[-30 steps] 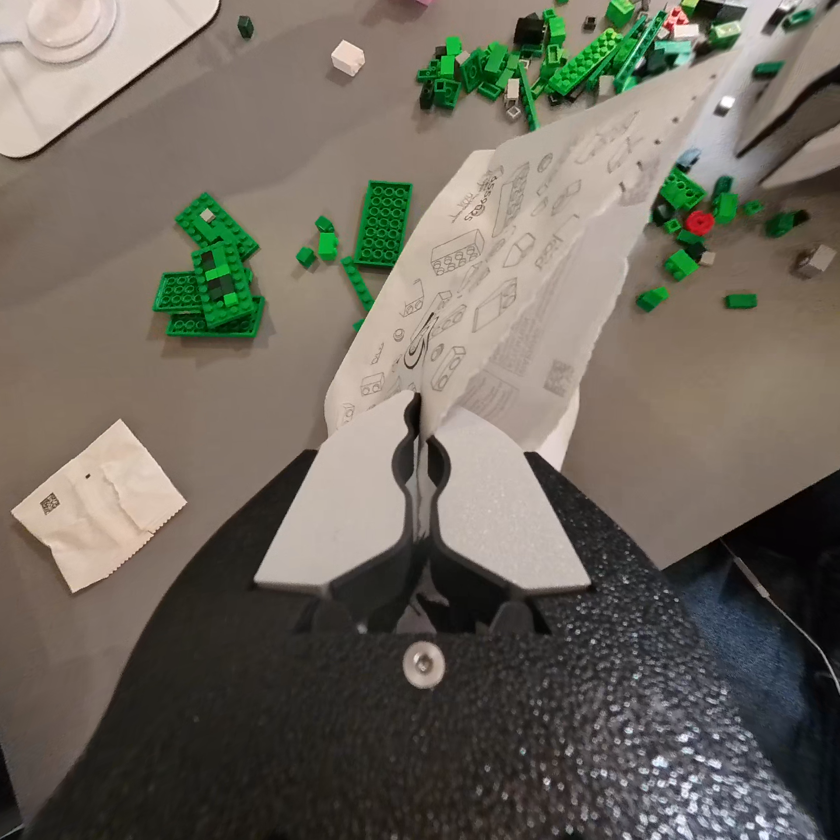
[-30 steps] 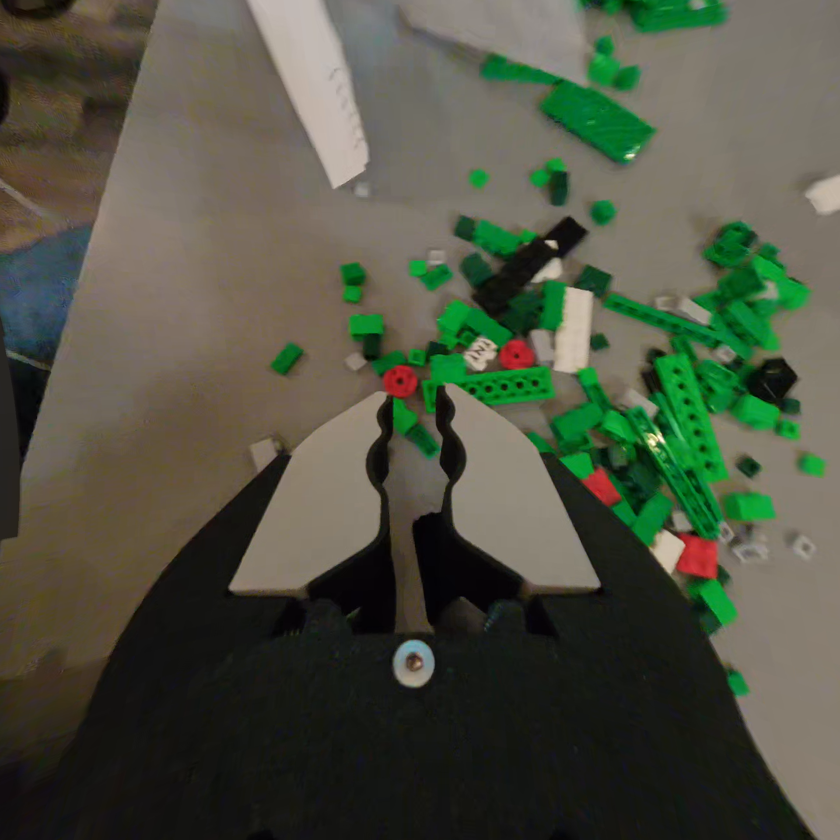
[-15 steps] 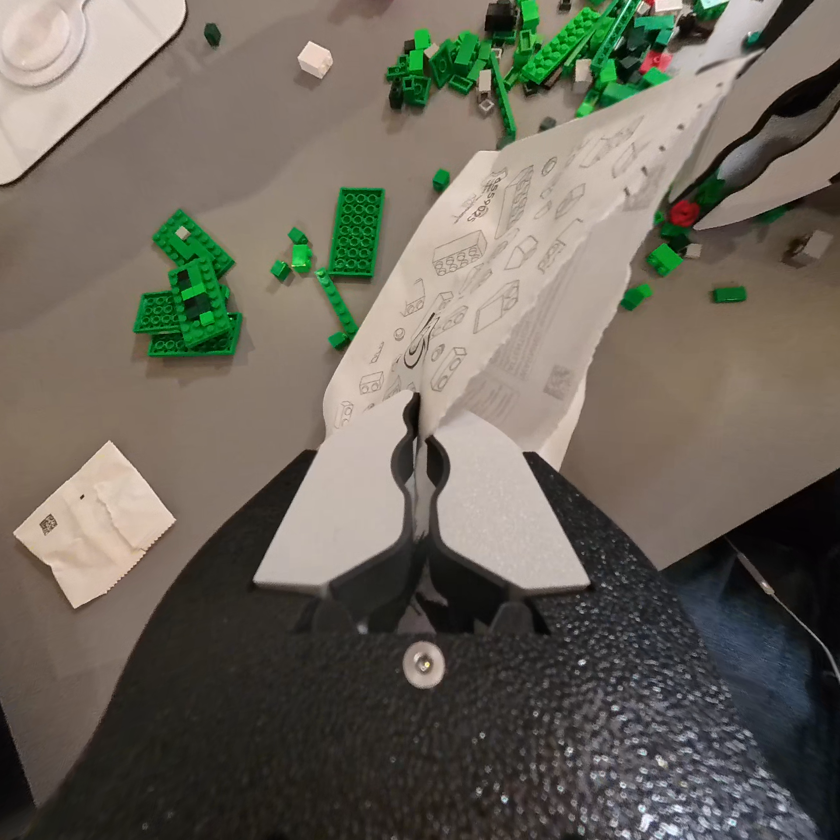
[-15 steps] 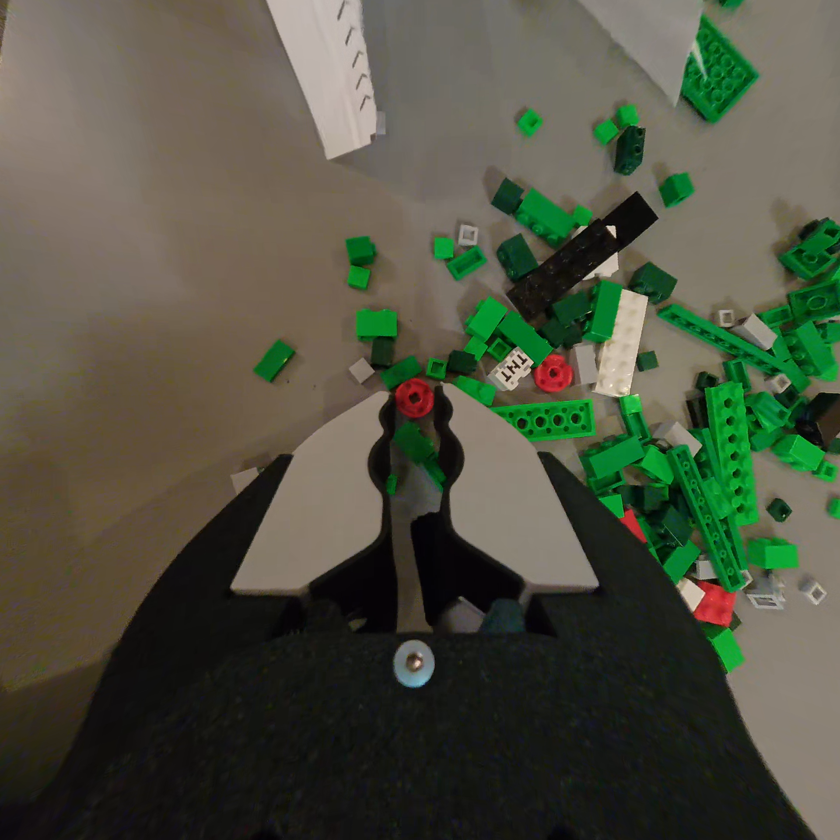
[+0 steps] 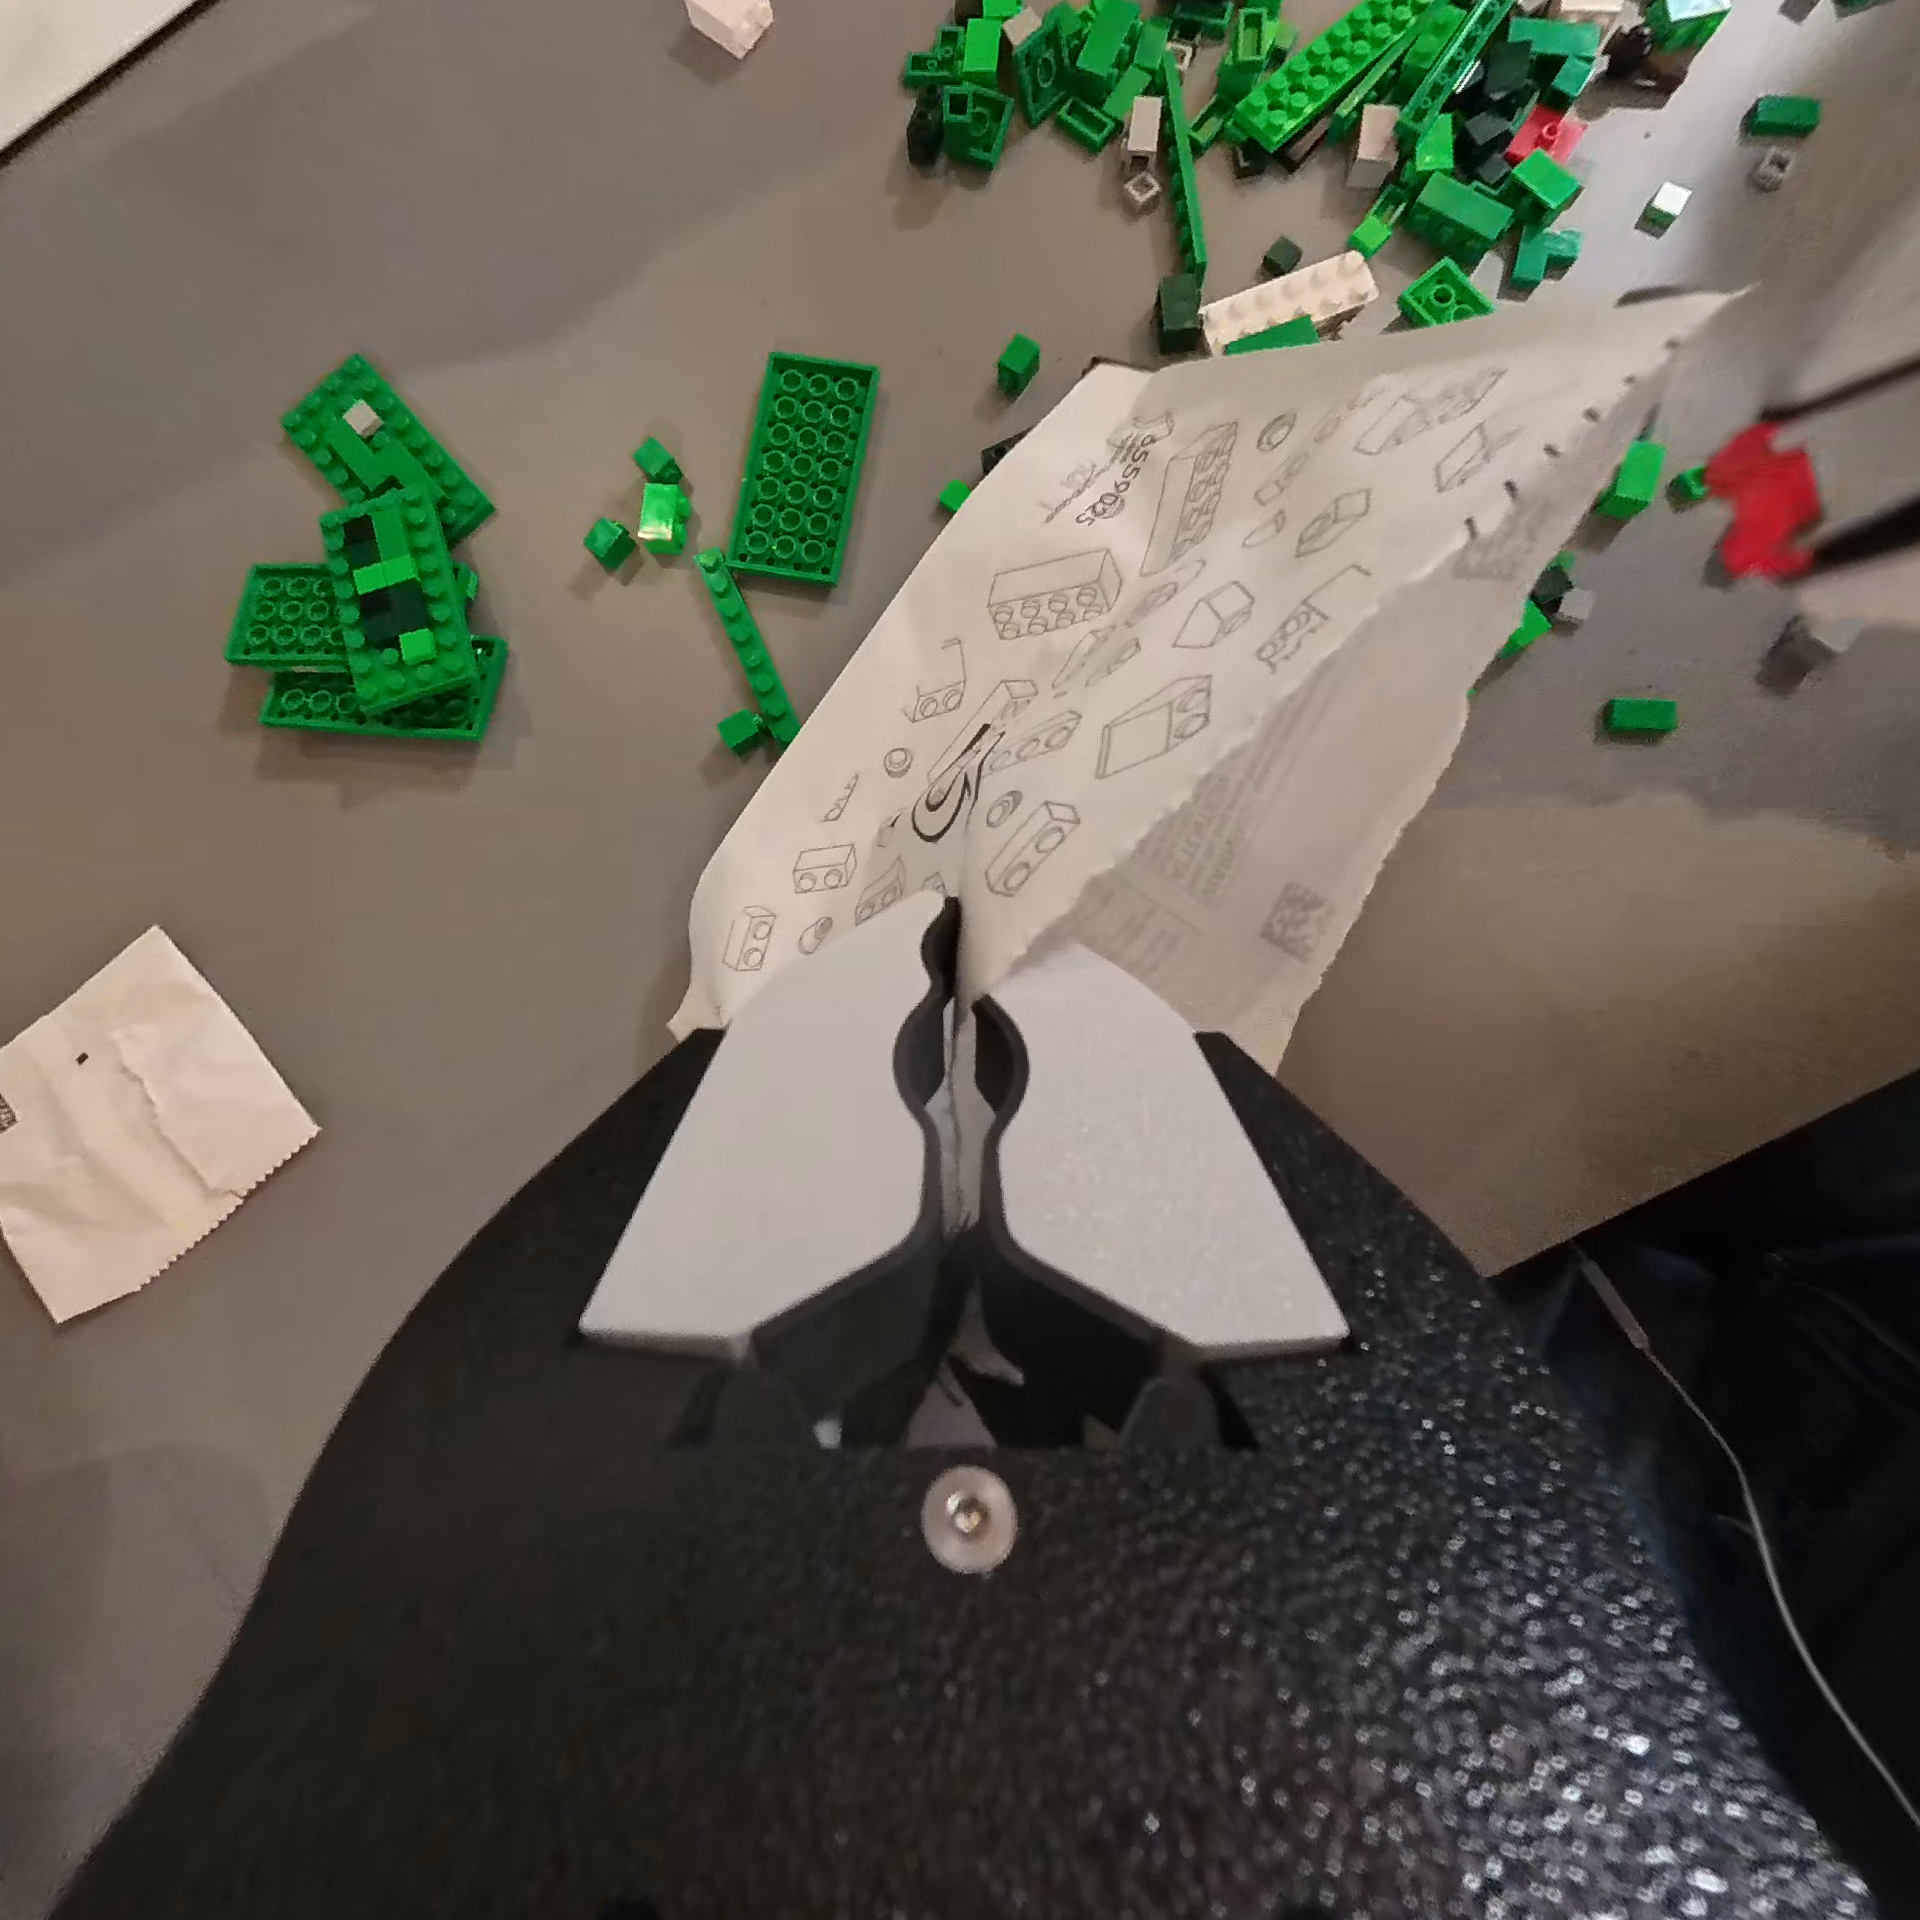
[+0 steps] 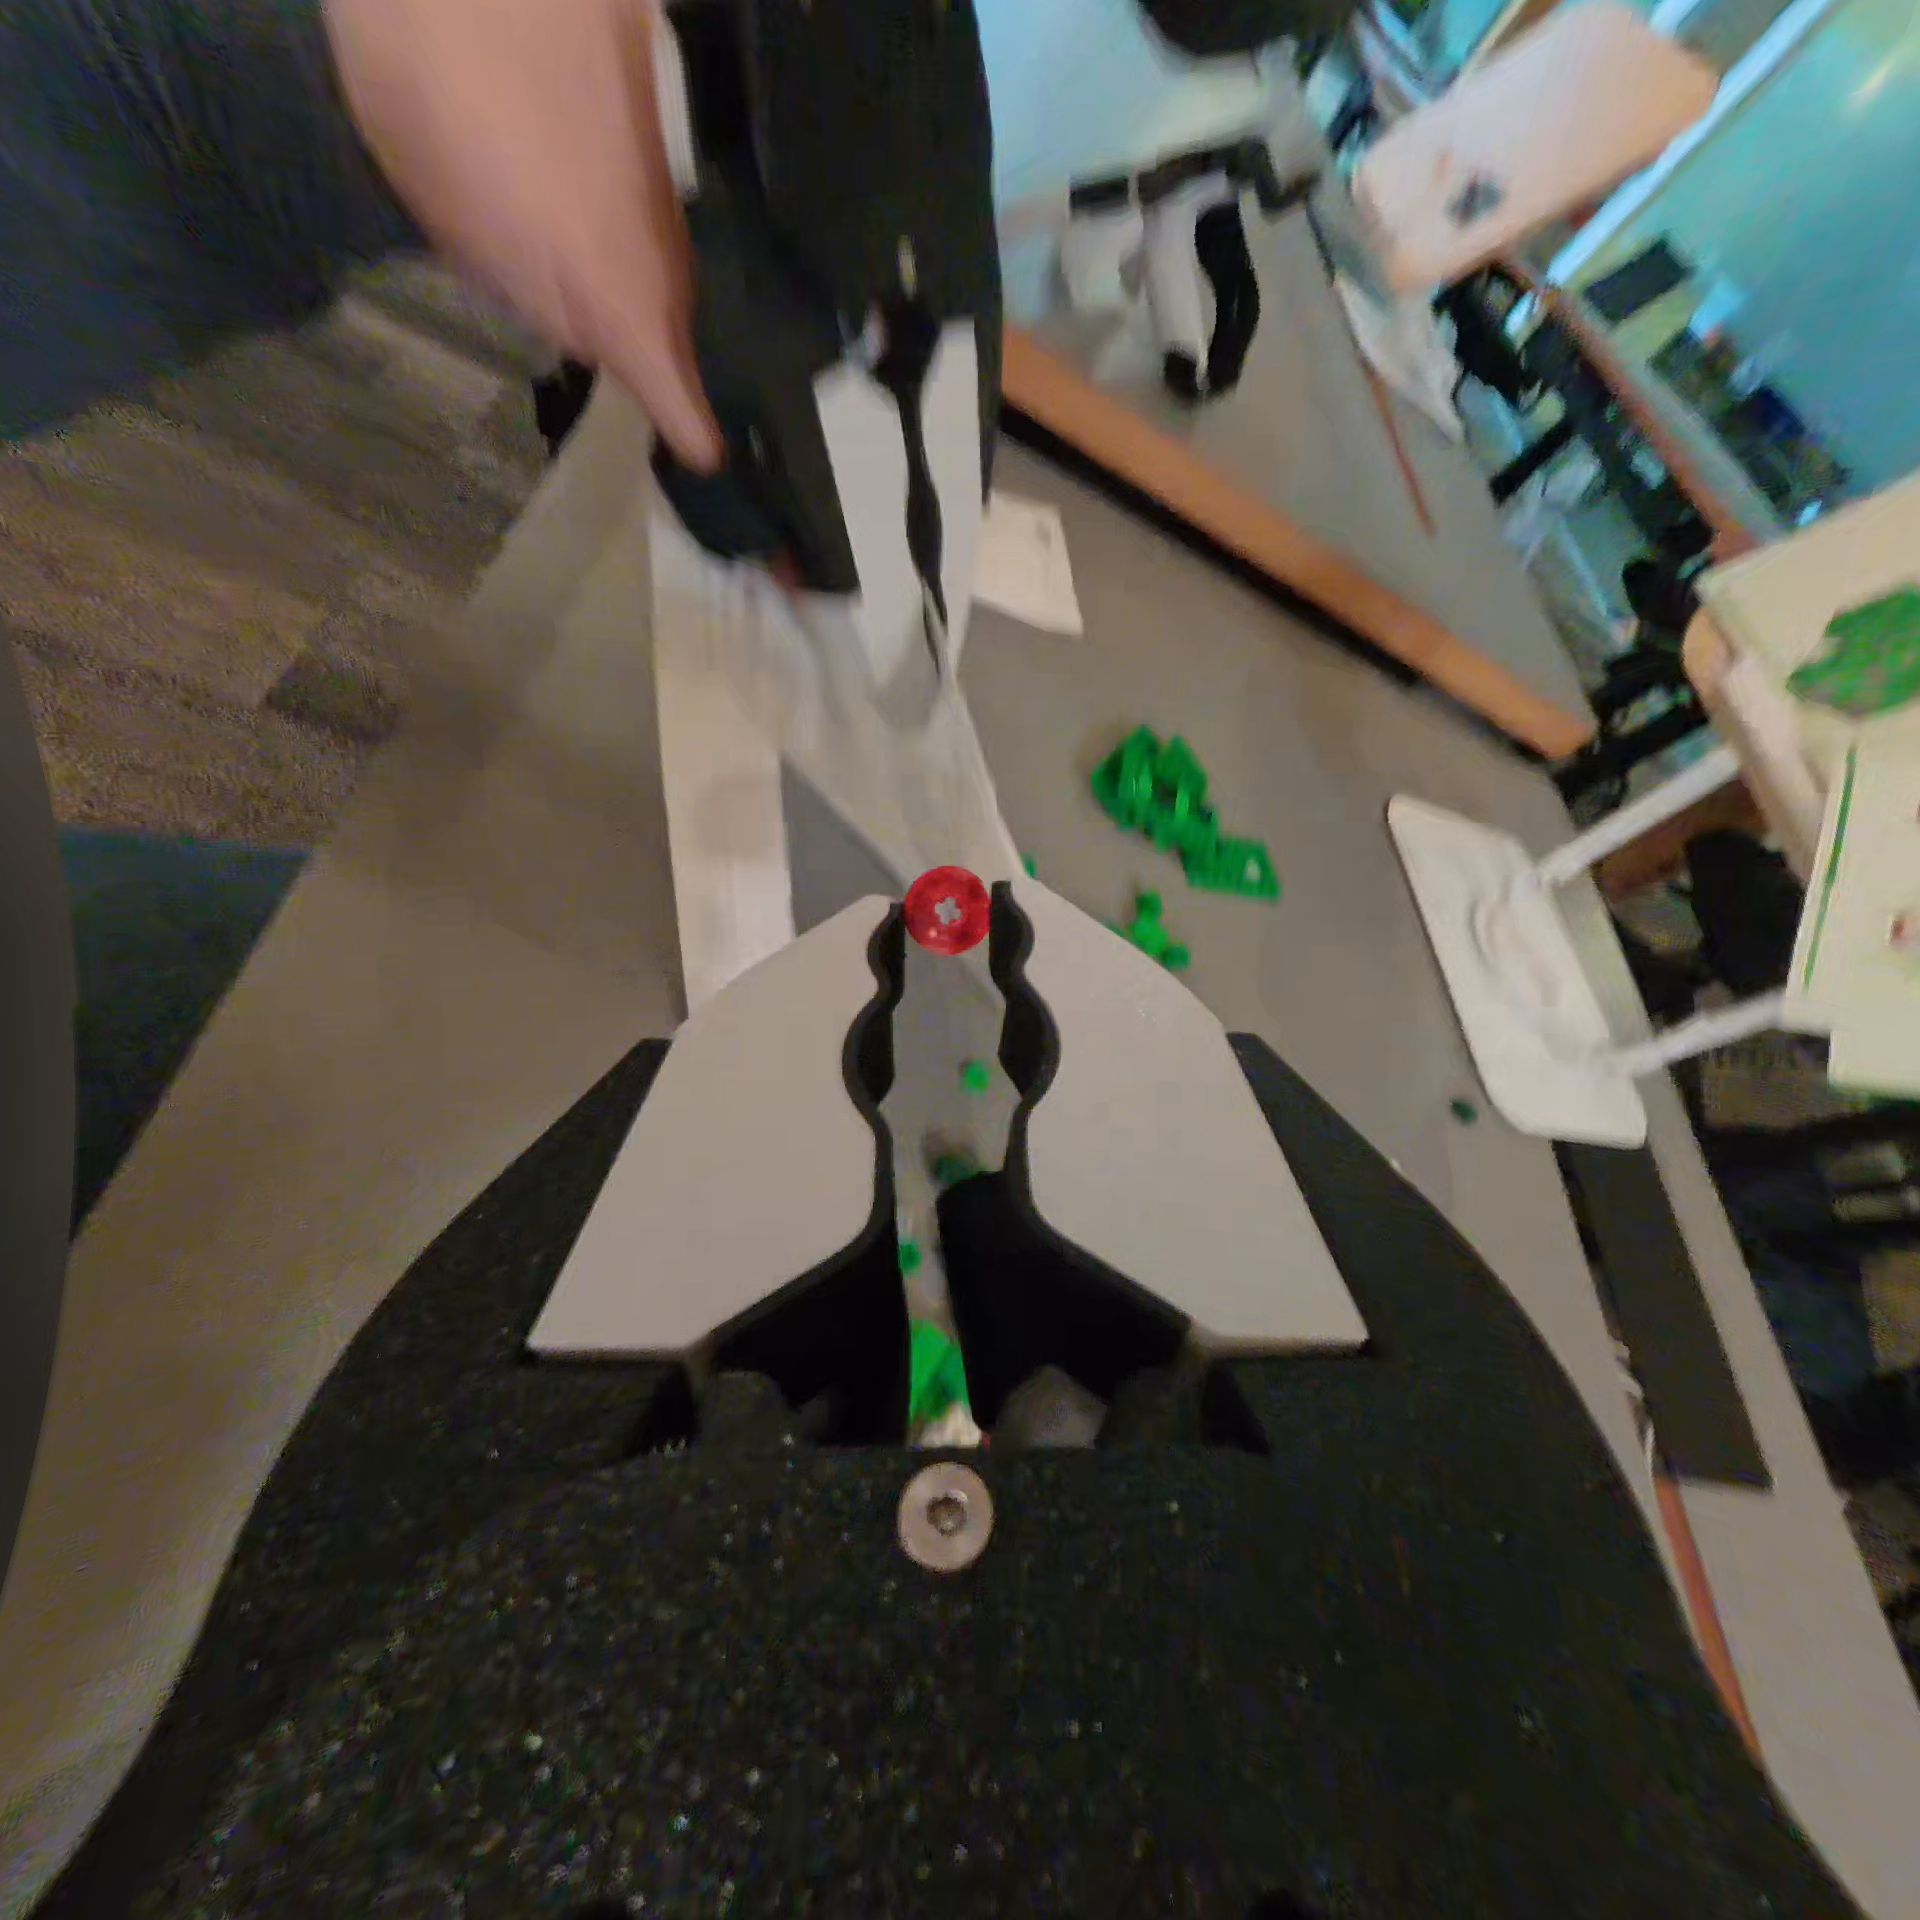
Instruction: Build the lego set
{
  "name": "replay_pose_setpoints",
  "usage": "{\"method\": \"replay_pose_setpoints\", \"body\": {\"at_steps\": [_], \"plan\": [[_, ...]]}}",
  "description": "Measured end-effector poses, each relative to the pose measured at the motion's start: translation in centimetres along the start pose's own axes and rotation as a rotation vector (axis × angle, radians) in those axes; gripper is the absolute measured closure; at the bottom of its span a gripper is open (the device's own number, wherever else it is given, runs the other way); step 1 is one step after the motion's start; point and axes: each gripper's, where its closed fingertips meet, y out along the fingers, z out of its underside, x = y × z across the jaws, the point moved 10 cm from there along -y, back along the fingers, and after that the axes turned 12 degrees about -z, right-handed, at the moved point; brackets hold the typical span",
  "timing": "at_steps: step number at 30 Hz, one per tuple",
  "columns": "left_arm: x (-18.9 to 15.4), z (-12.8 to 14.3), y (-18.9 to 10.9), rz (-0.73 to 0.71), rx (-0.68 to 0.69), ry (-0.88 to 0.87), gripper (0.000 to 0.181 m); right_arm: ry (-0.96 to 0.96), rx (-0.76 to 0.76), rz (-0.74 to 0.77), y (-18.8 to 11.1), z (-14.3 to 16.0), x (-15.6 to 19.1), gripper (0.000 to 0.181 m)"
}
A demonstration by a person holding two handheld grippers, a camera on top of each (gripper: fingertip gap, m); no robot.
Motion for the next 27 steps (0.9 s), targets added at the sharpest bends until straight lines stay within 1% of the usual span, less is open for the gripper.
{"method": "replay_pose_setpoints", "body": {"at_steps": [2, 4, 8, 12, 13, 14, 15, 18, 23, 27], "plan": [[-0.2, 0.0, 0.1, 0.002, 0.004, 0.008, 0.181, -0.029, -0.016, -0.015, 1.3, -1.8, 0.1, 0.165], [-0.3, 0.0, 0.2, 0.01, 0.007, 0.012, 0.181, -0.044, 0.013, -0.036, 2.6, -2.7, 0.3, 0.165], [-0.2, 0.0, 0.2, 0.032, -0.005, -0.001, 0.181, -0.099, 0.13, -0.033, 4.6, -2.8, 0.7, 0.165], [-0.2, 0.0, 0.1, 0.053, -0.013, -0.005, 0.181, -0.137, 0.211, 0.006, 5.6, -2.7, 1.1, 0.165], [-0.2, 0.0, 0.2, 0.055, -0.013, -0.005, 0.181, -0.135, 0.217, 0.01, 5.7, -2.7, 1.1, 0.163], [-0.2, 0.0, 0.2, 0.058, -0.014, -0.005, 0.181, -0.131, 0.216, 0.008, 5.9, -2.6, 1.2, 0.154], [-0.2, 0.0, 0.2, 0.06, -0.014, -0.005, 0.181, -0.124, 0.212, 0.004, 5.9, -2.6, 1.2, 0.151], [-0.3, 0.0, 0.3, 0.06, -0.015, -0.003, 0.181, -0.117, 0.201, 0.001, 6.0, -2.3, 1.3, 0.152], [-0.4, -0.1, 0.5, 0.06, -0.009, 0.007, 0.181, -0.107, 0.173, 0.008, 5.8, -2.0, 1.4, 0.157], [-0.2, -0.1, 0.6, 0.049, -0.015, 0.004, 0.181, -0.103, 0.166, 0.028, 4.9, -1.7, 1.7, 0.159]]}}
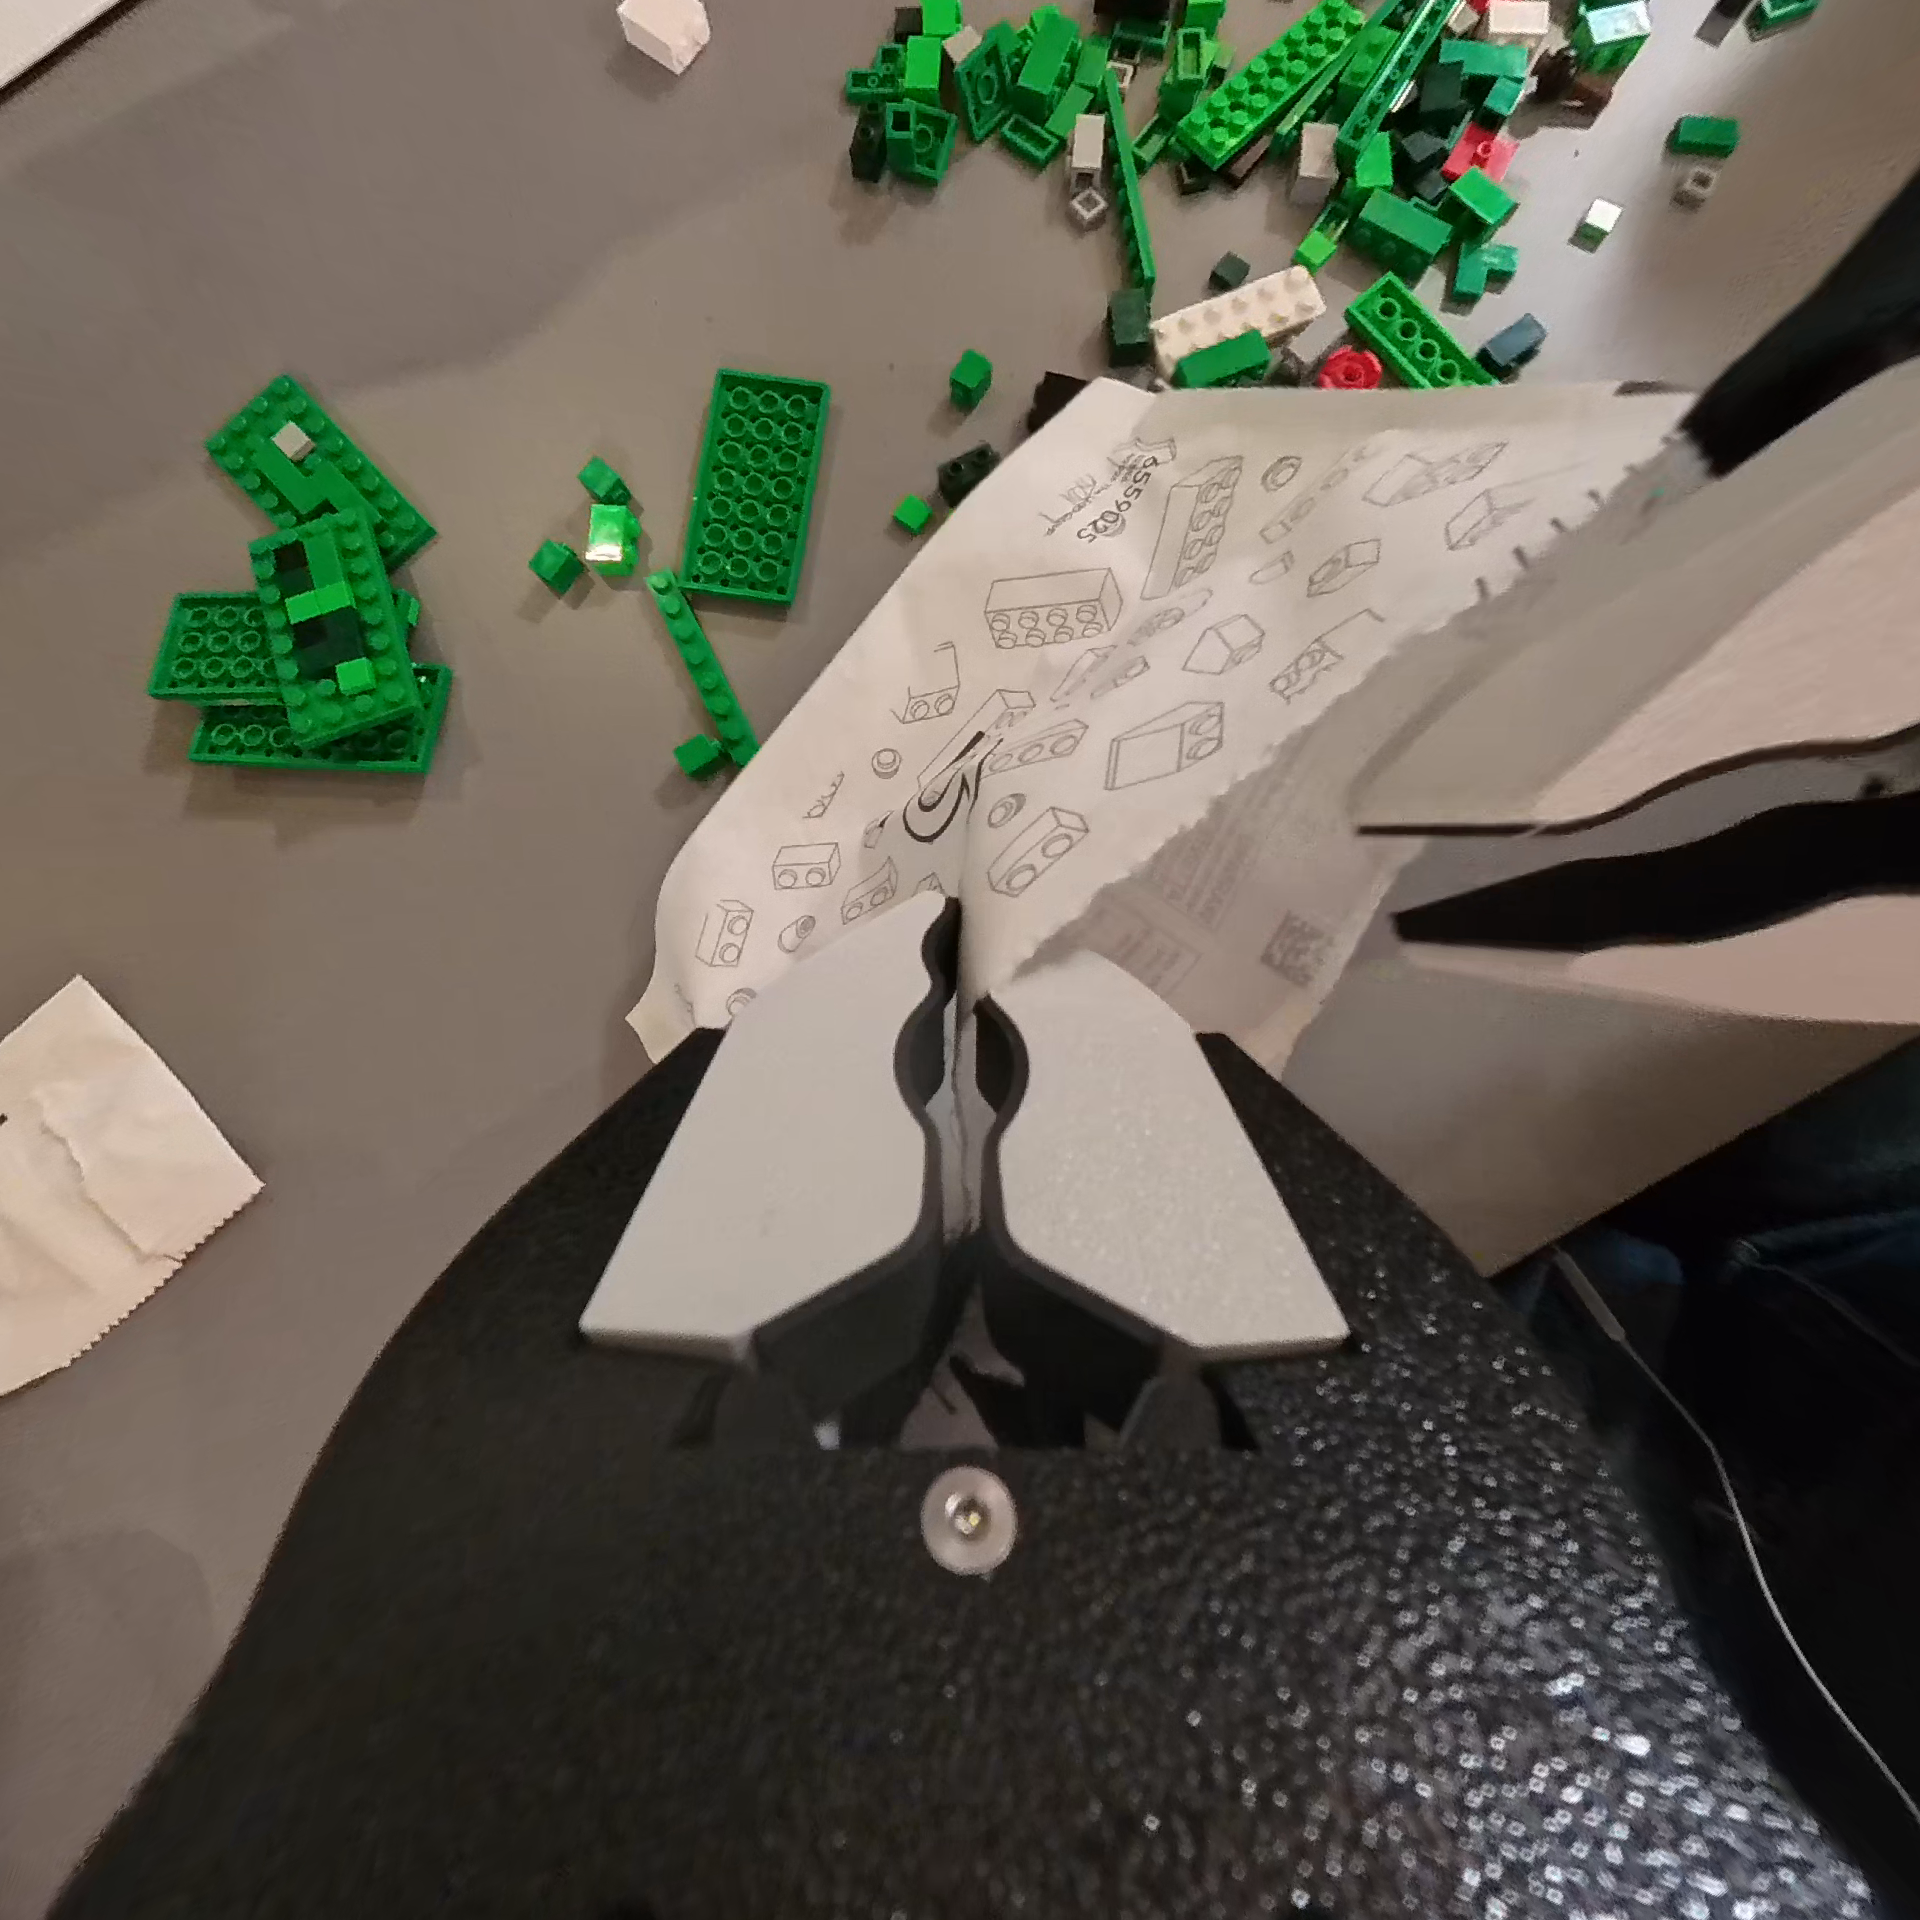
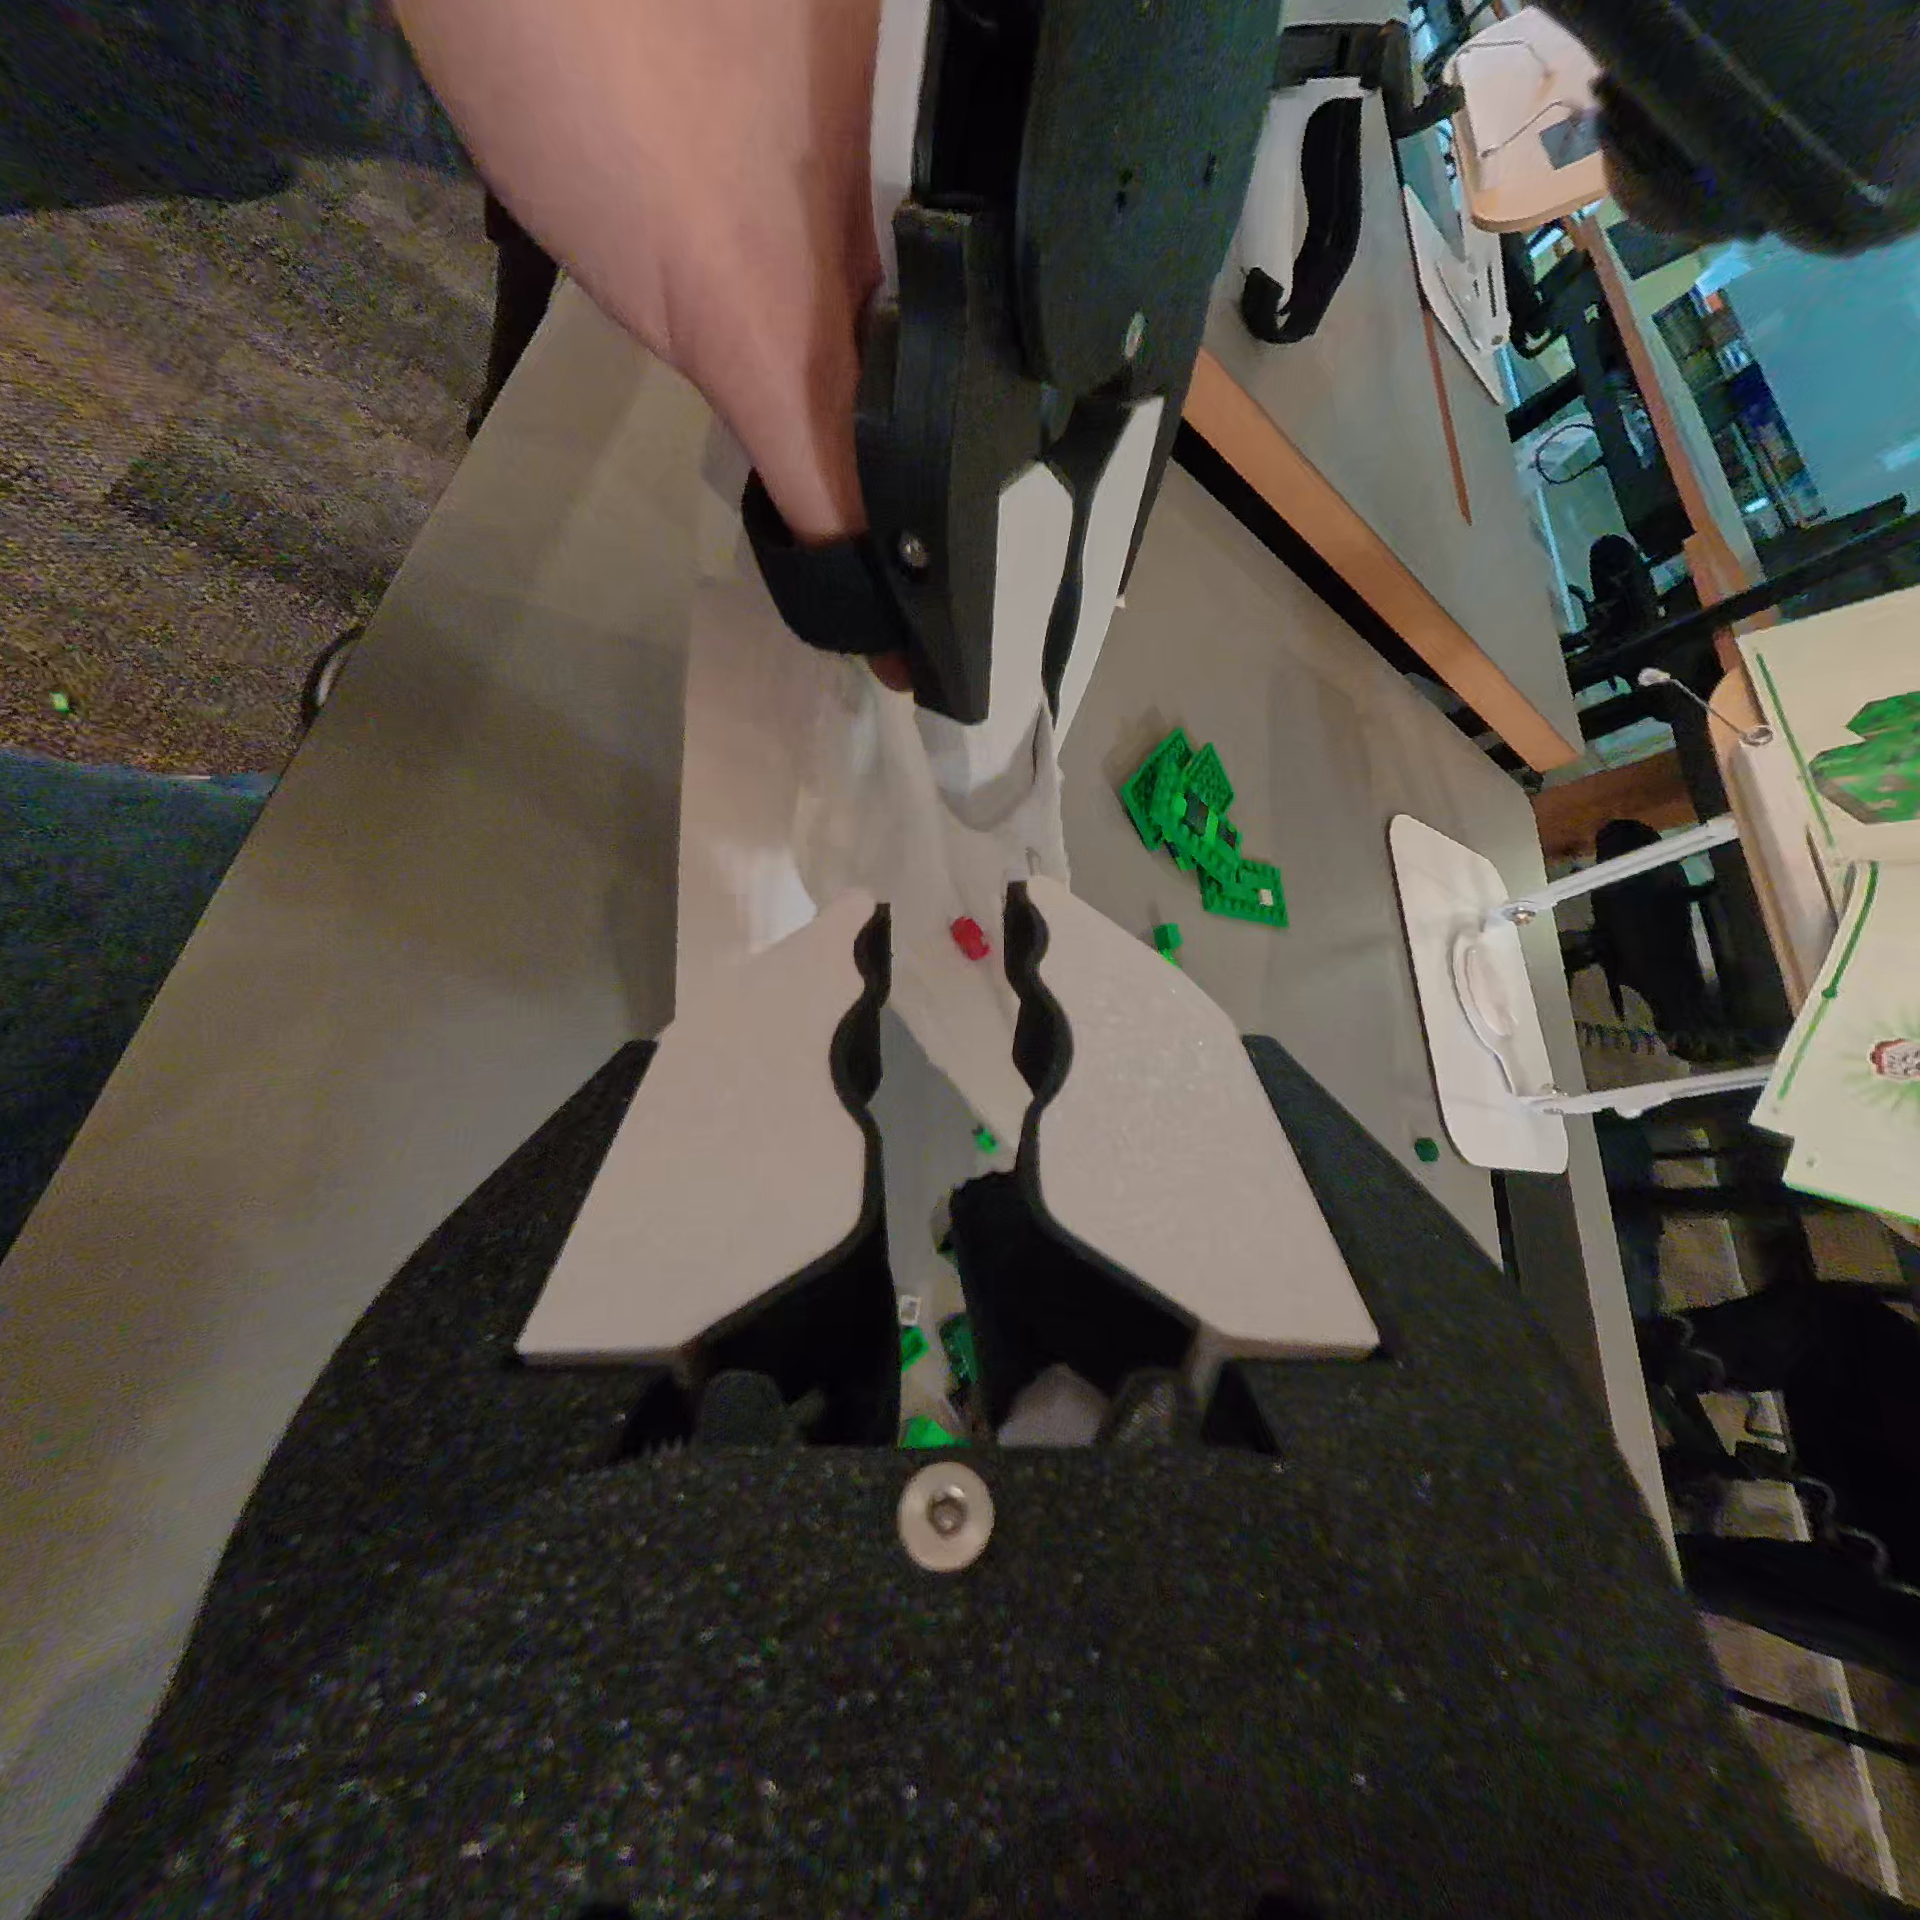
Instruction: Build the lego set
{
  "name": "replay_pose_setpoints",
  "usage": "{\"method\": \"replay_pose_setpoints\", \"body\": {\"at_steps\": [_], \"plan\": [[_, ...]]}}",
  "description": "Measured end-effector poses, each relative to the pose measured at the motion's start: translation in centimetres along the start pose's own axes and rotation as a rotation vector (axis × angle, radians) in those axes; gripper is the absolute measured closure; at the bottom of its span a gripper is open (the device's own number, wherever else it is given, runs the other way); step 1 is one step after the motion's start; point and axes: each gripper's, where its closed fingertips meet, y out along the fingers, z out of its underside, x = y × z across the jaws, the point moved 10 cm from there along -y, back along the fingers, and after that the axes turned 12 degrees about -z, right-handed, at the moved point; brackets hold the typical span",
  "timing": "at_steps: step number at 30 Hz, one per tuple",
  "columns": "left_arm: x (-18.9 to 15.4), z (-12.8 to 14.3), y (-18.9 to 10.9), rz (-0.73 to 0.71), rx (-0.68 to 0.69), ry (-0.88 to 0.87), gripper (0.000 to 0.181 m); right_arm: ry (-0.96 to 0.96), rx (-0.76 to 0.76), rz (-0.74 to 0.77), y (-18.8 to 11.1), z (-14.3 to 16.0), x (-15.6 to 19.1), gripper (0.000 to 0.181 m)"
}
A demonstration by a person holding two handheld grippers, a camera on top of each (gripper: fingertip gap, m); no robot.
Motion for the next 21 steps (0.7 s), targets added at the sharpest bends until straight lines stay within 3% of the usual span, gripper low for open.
{"method": "replay_pose_setpoints", "body": {"at_steps": [6, 15, 21], "plan": [[0.4, 0.1, 0.0, -0.014, -0.005, -0.003, 0.181, 0.129, -0.097, 0.075, -3.9, 2.8, -1.0, 0.162], [0.7, 0.1, -0.1, -0.035, -0.016, 0.004, 0.181, 0.524, -0.087, 0.349, -10.0, 14.1, -3.7, 0.165], [0.6, 0.0, 0.0, -0.046, -0.02, 0.017, 0.181, 0.764, -0.05, 0.467, -12.0, 18.6, -4.2, 0.166]]}}
